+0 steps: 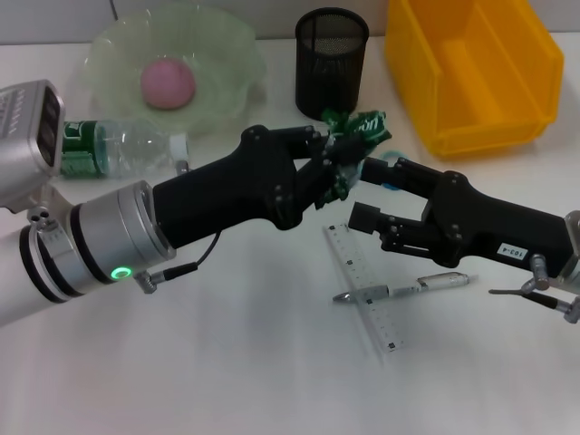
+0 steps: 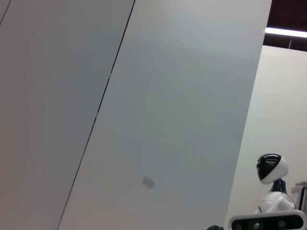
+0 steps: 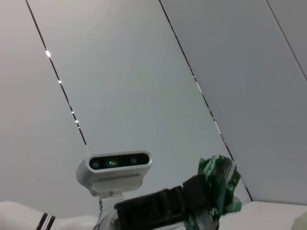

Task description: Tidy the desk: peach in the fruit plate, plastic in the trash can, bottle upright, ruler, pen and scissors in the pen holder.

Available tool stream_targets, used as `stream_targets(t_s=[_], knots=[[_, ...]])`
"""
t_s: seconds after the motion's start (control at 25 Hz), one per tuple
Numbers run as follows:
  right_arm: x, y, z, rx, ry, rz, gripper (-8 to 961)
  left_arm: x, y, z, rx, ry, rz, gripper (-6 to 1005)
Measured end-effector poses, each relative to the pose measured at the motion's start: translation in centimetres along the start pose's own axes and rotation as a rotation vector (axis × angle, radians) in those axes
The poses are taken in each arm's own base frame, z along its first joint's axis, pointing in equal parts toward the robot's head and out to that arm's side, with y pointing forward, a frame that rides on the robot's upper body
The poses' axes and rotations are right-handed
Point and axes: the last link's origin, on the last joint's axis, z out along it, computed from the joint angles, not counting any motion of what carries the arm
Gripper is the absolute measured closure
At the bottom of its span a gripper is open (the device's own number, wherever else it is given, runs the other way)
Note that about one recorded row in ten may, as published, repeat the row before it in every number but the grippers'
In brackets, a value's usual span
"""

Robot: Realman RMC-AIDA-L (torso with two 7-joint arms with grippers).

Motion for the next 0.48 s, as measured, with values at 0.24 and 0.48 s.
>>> stream_targets(t_s=[0.24, 0.48], knots=[[0.41, -0.05, 0.18, 0.013, 0.004, 0.021, 147, -0.22, 0.07, -0.16, -0.006, -0.015, 0.003, 926], [0.52, -0.06, 0.28, 0.016, 0.004, 0.031, 149, -0.41, 0.19, -0.11, -0.021, -0.035, 0.007, 926]])
